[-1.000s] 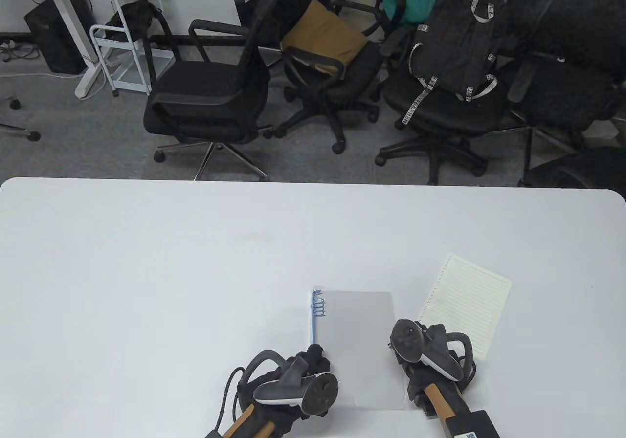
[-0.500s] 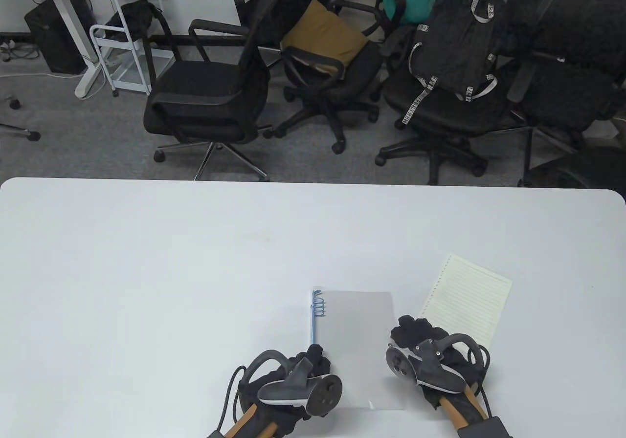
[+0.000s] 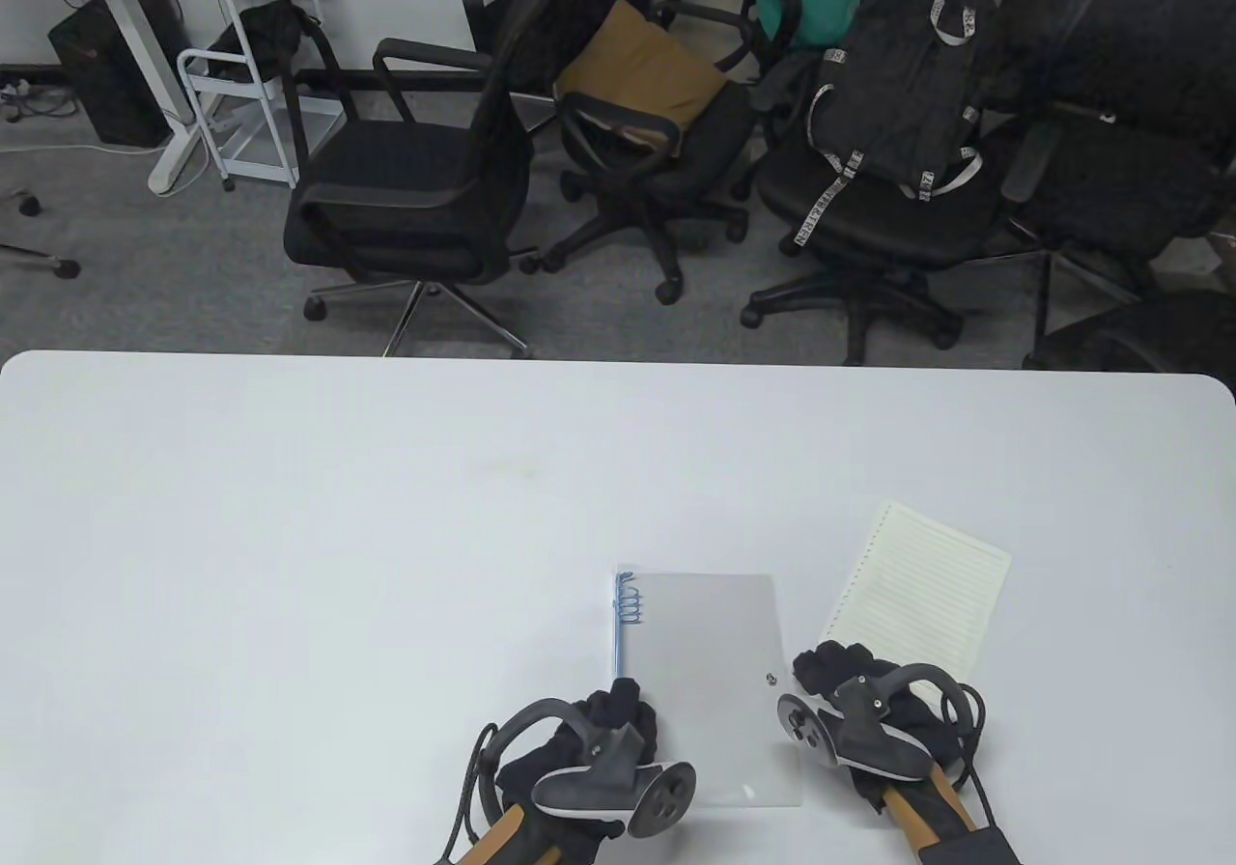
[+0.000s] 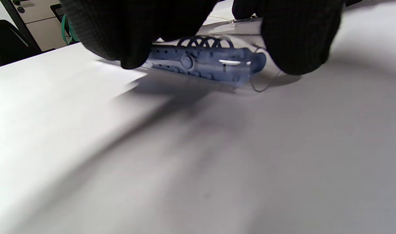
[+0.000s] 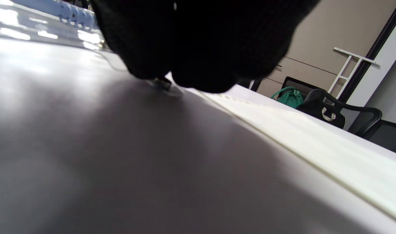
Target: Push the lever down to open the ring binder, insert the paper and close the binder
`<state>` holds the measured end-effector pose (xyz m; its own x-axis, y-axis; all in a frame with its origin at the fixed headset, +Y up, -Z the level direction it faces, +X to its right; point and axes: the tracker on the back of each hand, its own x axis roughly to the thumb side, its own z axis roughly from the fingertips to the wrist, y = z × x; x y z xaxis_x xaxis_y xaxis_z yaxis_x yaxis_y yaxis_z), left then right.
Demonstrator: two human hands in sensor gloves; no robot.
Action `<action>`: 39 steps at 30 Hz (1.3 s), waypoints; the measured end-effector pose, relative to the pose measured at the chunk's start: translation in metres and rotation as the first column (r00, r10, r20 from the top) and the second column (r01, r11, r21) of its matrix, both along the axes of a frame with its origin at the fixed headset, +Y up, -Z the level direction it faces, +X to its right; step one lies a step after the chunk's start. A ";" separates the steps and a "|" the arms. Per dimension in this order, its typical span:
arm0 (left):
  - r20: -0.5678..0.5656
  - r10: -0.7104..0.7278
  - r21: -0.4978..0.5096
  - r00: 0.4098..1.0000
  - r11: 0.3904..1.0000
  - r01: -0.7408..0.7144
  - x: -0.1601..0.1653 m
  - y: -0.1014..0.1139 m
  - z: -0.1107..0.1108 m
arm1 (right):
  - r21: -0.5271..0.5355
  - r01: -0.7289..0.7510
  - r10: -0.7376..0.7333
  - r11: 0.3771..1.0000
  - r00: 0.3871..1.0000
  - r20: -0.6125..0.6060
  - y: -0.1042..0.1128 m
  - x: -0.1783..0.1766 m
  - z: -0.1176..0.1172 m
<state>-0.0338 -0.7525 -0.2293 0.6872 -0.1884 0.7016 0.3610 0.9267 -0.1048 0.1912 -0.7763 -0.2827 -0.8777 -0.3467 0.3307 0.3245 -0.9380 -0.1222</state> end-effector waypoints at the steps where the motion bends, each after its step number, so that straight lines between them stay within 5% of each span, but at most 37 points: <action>1: 0.002 -0.002 0.003 1.000 1.000 0.002 0.000 0.000 0.000 | -0.005 0.009 -0.009 1.000 1.000 0.005 0.000 0.001 -0.001; 12: 0.018 -0.084 0.060 0.996 0.995 0.083 0.006 -0.003 0.006 | -0.031 0.033 -0.033 0.999 0.999 -0.001 0.000 0.001 -0.002; 25: 0.169 -0.008 0.193 0.986 0.981 -0.025 0.020 -0.004 0.016 | -0.058 0.075 -0.076 0.995 0.997 -0.020 0.000 0.004 -0.003; 39: 0.282 0.073 0.367 0.957 0.913 -0.178 0.085 0.004 0.023 | -0.119 0.205 -0.204 0.972 0.979 0.025 0.000 0.014 -0.007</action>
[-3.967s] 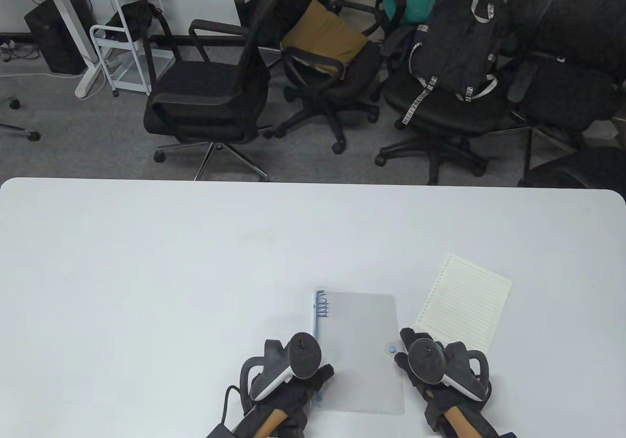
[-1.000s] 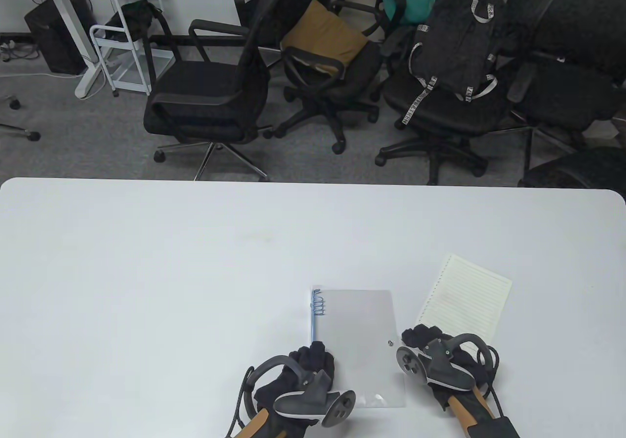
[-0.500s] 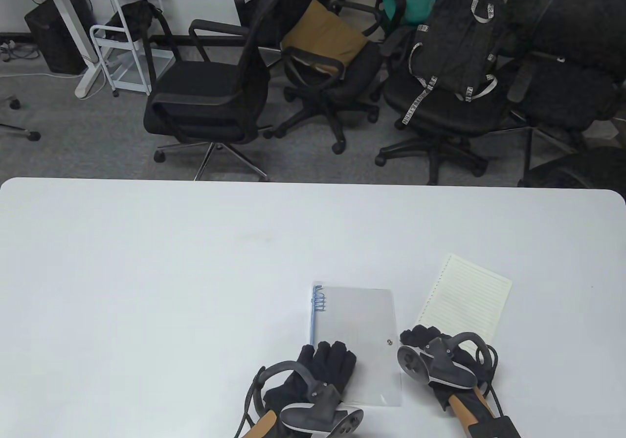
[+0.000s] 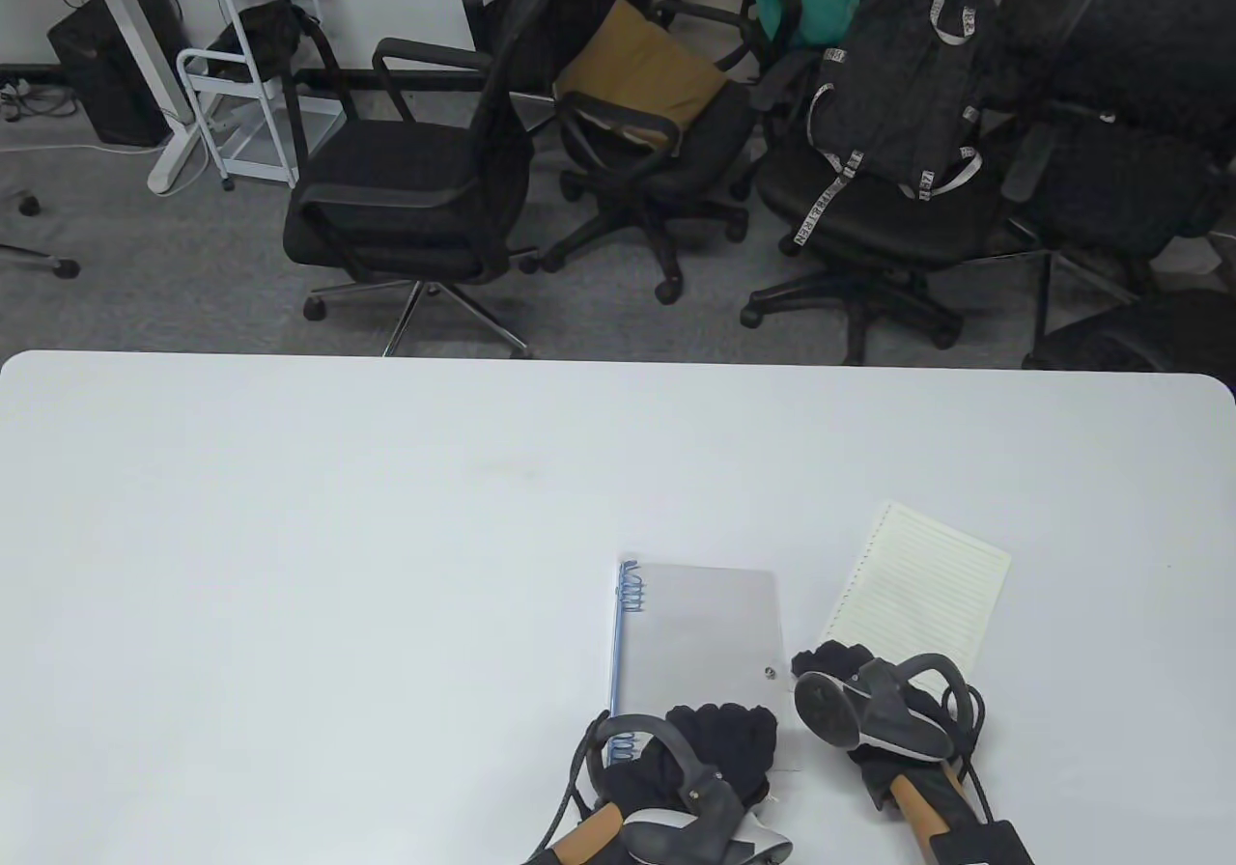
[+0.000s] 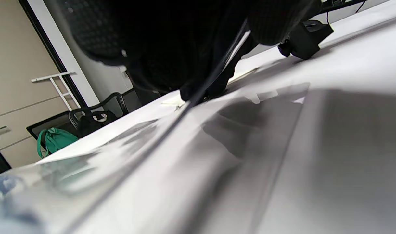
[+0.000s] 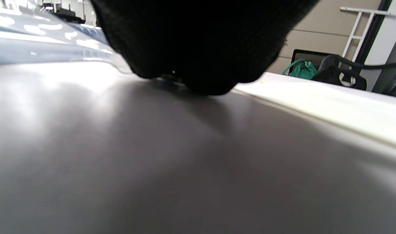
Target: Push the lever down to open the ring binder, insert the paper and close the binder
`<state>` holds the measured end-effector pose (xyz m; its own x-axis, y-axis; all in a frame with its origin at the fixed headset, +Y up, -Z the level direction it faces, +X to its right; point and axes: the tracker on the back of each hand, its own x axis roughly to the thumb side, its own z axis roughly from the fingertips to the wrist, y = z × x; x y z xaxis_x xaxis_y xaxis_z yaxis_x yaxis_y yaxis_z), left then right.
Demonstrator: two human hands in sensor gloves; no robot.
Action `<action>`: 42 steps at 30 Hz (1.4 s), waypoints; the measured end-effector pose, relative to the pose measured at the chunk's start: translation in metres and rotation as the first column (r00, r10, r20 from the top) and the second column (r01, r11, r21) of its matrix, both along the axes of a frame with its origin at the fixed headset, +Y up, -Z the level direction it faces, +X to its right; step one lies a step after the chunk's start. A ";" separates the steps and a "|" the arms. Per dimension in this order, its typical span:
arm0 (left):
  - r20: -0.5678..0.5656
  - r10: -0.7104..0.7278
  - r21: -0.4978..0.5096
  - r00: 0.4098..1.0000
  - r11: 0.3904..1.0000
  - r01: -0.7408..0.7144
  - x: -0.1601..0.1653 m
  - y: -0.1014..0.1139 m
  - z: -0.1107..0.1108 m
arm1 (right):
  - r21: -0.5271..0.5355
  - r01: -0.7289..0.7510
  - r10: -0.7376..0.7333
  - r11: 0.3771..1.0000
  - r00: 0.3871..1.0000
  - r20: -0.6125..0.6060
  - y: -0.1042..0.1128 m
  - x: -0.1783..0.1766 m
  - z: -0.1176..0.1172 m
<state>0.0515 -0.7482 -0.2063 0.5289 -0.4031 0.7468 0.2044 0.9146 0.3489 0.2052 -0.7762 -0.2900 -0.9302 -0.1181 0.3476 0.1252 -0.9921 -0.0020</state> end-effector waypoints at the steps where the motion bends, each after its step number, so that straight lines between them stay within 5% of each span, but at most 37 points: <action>1: -0.007 -0.004 -0.002 1.000 1.000 0.004 0.004 0.001 0.000 | -0.006 0.012 -0.012 1.000 1.000 0.005 0.000 0.001 0.000; 8: -0.036 0.038 0.003 0.999 0.999 -0.038 0.019 0.006 -0.001 | -0.037 0.076 -0.075 0.996 0.997 0.027 0.000 0.006 -0.003; 16: -0.183 0.140 0.047 0.973 0.990 -0.133 -0.002 0.033 -0.005 | -0.009 0.034 -0.034 0.999 0.998 0.048 -0.001 0.001 -0.002; 28: -0.438 0.277 0.131 0.855 0.961 -0.244 -0.087 0.061 -0.009 | -0.004 0.007 -0.007 1.000 0.998 0.069 0.001 -0.002 -0.002; 33: -0.573 0.230 0.181 0.787 0.972 -0.153 -0.131 0.070 -0.001 | -0.018 -0.007 0.009 1.000 0.995 0.097 0.002 -0.006 -0.004; 42: -0.803 -0.052 -0.063 0.593 0.998 0.003 -0.188 0.038 -0.012 | -0.005 -0.129 0.129 0.992 0.983 0.127 0.002 -0.016 -0.007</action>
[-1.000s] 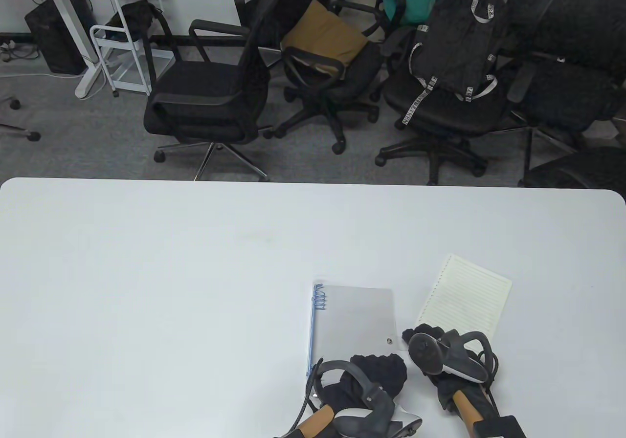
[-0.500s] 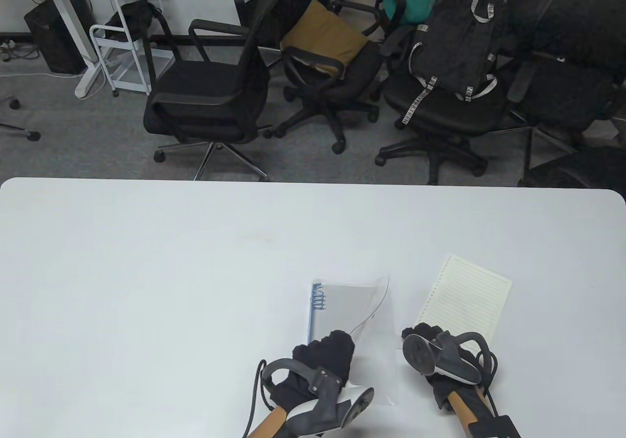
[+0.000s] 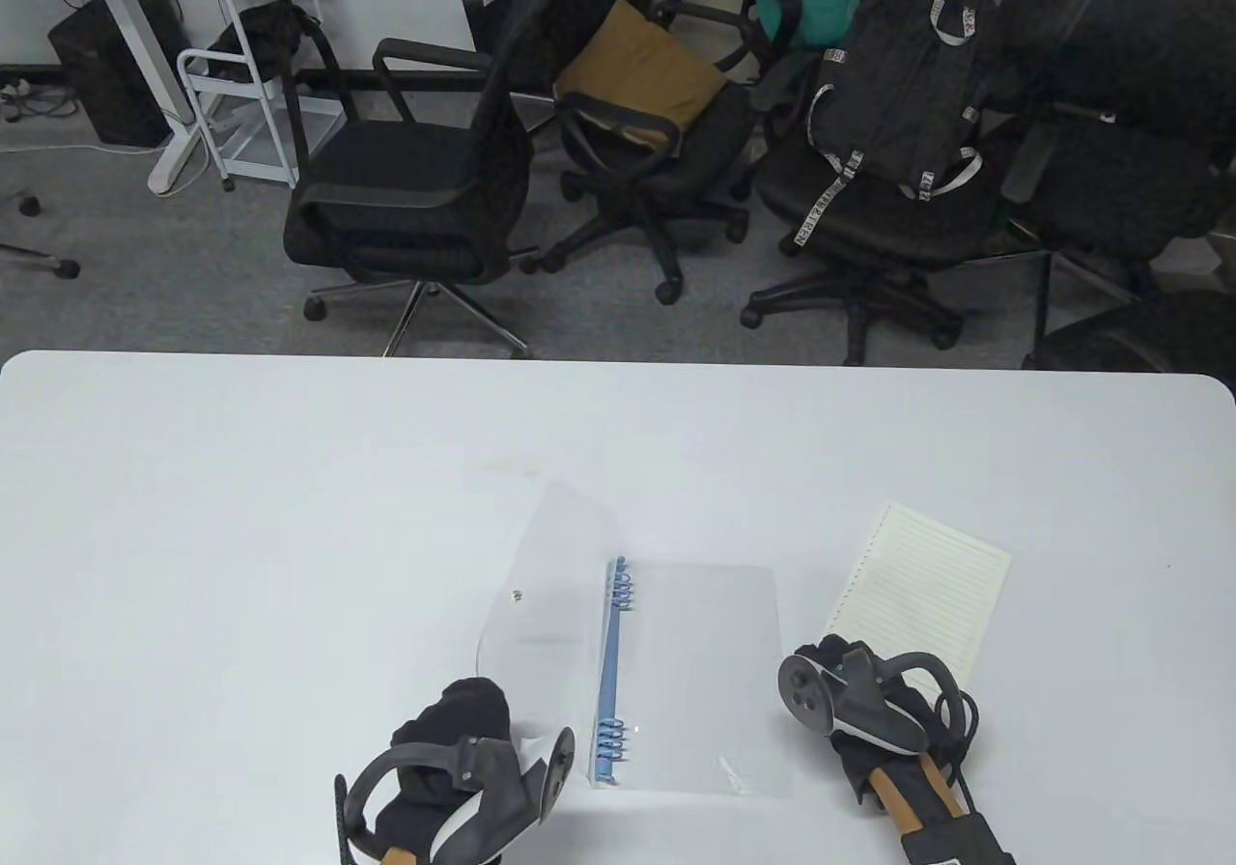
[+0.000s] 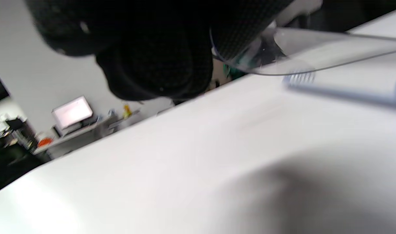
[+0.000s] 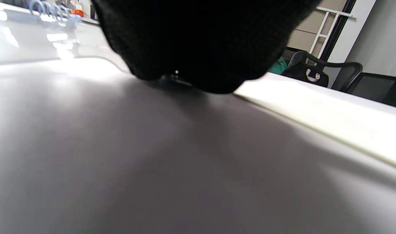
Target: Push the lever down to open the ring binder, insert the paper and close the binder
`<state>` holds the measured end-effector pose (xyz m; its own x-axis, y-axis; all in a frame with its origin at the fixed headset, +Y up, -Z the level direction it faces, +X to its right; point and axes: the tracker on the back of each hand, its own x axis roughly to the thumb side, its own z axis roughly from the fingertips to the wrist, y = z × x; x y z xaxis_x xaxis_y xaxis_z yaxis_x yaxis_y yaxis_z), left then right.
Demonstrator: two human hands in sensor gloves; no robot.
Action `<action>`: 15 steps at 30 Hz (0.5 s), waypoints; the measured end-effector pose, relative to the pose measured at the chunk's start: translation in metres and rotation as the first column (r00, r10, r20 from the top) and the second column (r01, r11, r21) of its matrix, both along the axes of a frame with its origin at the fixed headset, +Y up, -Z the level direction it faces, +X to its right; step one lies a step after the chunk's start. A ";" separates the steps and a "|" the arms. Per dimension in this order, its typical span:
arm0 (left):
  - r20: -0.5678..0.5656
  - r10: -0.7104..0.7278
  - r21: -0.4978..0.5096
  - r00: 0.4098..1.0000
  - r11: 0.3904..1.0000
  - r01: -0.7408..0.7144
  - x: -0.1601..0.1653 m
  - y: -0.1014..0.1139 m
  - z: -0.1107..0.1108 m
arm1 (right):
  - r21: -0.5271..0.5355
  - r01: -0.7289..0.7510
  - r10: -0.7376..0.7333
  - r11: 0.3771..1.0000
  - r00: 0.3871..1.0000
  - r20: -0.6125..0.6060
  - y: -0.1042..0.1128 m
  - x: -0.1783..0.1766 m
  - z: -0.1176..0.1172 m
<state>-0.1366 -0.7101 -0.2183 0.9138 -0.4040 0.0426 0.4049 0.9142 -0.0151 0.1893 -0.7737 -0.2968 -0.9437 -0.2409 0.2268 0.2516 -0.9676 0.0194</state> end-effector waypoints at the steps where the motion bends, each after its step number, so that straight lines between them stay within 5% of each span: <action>1: -0.019 -0.007 -0.051 1.000 0.999 0.006 -0.005 -0.006 -0.003 | 0.002 -0.011 0.011 1.000 1.000 0.003 0.000 0.000 -0.001; 5: -0.049 0.036 -0.230 0.998 0.972 -0.047 -0.020 -0.029 -0.017 | 0.005 -0.010 0.010 1.000 1.000 0.013 0.000 0.000 -0.003; 15: -0.081 0.049 -0.345 0.996 0.936 -0.074 -0.027 -0.043 -0.024 | -0.001 0.009 -0.009 1.000 1.000 0.015 0.000 0.003 -0.003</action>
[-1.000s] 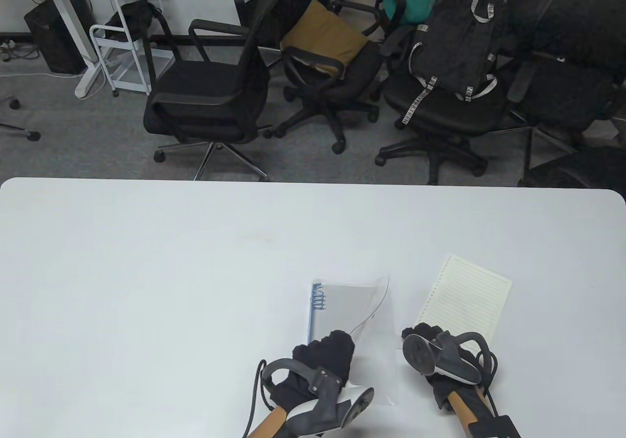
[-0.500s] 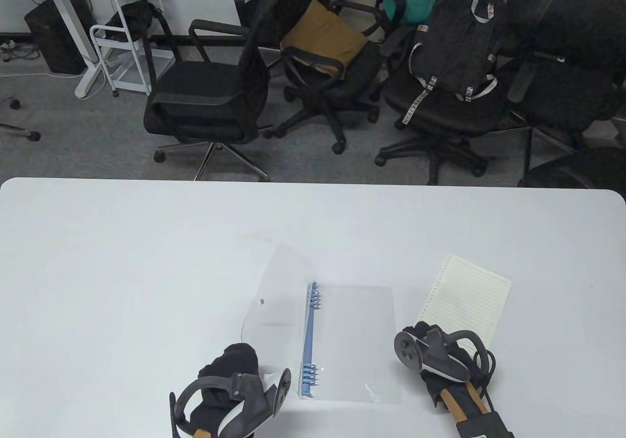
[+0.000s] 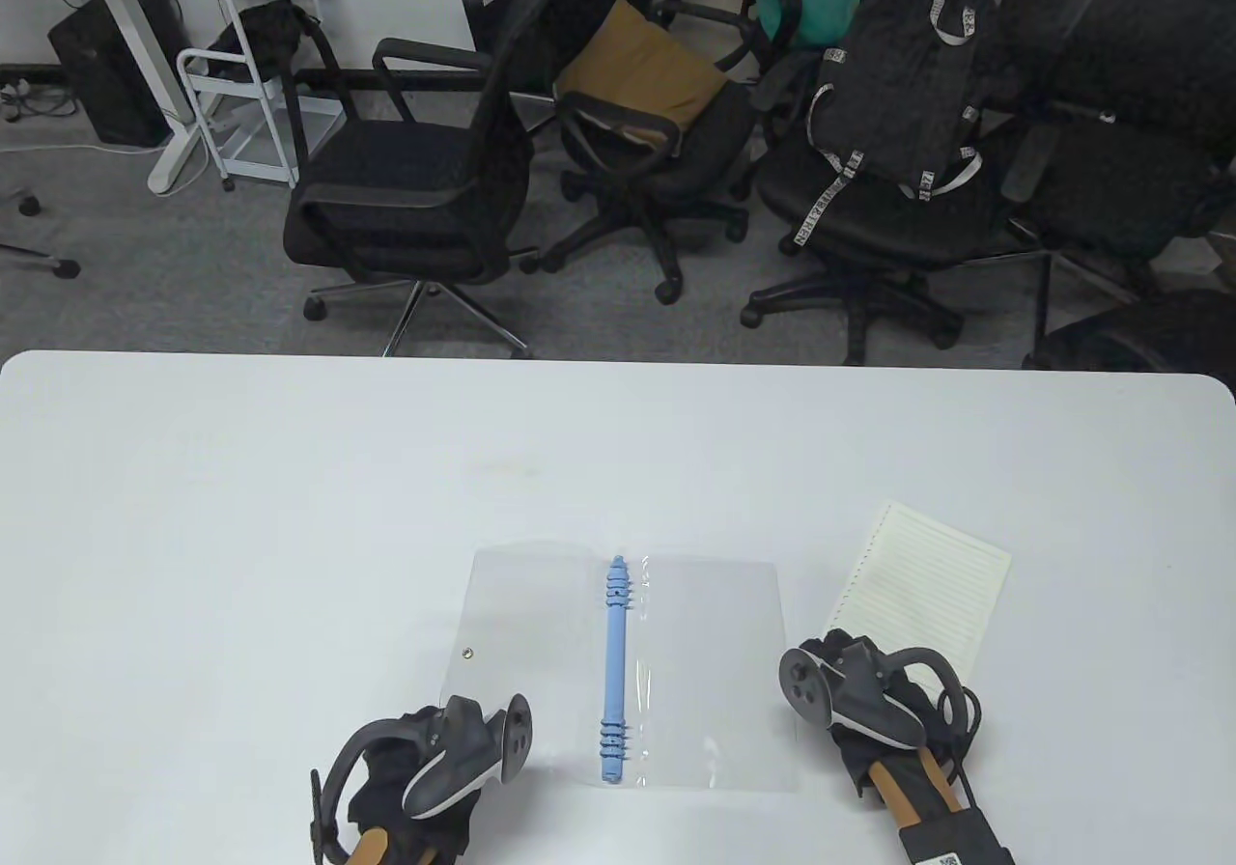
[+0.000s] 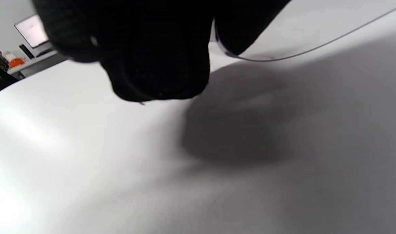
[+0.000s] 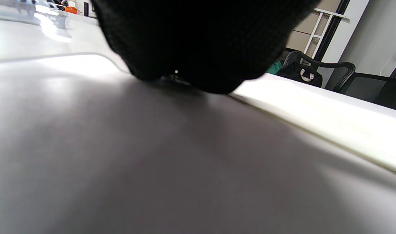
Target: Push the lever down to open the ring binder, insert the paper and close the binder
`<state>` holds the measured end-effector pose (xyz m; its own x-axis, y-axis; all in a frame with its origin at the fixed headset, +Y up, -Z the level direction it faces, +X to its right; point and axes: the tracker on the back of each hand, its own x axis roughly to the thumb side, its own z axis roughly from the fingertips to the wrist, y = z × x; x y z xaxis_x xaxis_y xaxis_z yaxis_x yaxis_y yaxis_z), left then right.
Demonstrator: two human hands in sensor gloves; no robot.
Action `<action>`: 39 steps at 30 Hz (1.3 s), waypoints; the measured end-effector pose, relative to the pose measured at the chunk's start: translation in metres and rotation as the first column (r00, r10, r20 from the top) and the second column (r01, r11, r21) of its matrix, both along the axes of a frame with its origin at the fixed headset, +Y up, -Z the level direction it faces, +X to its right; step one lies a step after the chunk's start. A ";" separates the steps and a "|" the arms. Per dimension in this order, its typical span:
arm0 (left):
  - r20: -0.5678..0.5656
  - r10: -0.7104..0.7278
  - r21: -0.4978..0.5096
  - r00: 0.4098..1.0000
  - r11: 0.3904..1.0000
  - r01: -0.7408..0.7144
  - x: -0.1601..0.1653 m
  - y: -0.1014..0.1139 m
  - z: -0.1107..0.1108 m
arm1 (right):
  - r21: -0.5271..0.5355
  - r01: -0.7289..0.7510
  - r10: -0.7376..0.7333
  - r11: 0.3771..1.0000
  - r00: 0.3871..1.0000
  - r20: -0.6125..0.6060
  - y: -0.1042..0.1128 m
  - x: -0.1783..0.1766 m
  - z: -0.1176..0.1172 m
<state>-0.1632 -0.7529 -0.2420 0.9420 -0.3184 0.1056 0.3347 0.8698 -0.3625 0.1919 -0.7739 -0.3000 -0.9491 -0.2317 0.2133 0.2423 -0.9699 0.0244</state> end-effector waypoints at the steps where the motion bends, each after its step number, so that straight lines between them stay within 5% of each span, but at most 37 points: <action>1: -0.010 -0.003 -0.021 1.000 1.000 0.002 -0.001 0.001 0.000 | -0.001 -0.003 0.003 1.000 1.000 -0.004 0.000 0.000 0.000; 4: -0.033 -0.026 -0.041 0.999 0.999 0.024 -0.002 0.008 0.000 | 0.001 -0.005 0.005 1.000 1.000 -0.003 0.009 0.001 0.001; 10: 0.090 -0.021 0.175 0.996 0.985 0.005 0.019 0.033 0.001 | -0.015 0.032 -0.032 0.999 0.999 -0.005 0.051 -0.019 0.002; 16: 0.400 0.346 0.006 0.849 0.925 -0.379 0.049 0.037 -0.011 | -0.166 0.189 -0.200 0.968 0.978 -0.054 0.078 -0.060 -0.012; 24: 0.479 0.500 -0.095 0.721 0.846 -0.524 0.056 0.003 -0.021 | -0.243 0.372 -0.396 0.896 0.916 -0.060 0.058 -0.097 -0.048; 32: 0.467 0.516 -0.165 0.718 0.849 -0.503 0.057 -0.008 -0.020 | -0.348 0.491 -0.520 0.799 0.854 0.010 0.031 -0.121 -0.082; 39: 0.422 0.557 -0.228 0.715 0.829 -0.511 0.054 -0.015 -0.020 | -0.347 0.467 -0.478 0.813 0.877 0.058 0.013 -0.136 -0.099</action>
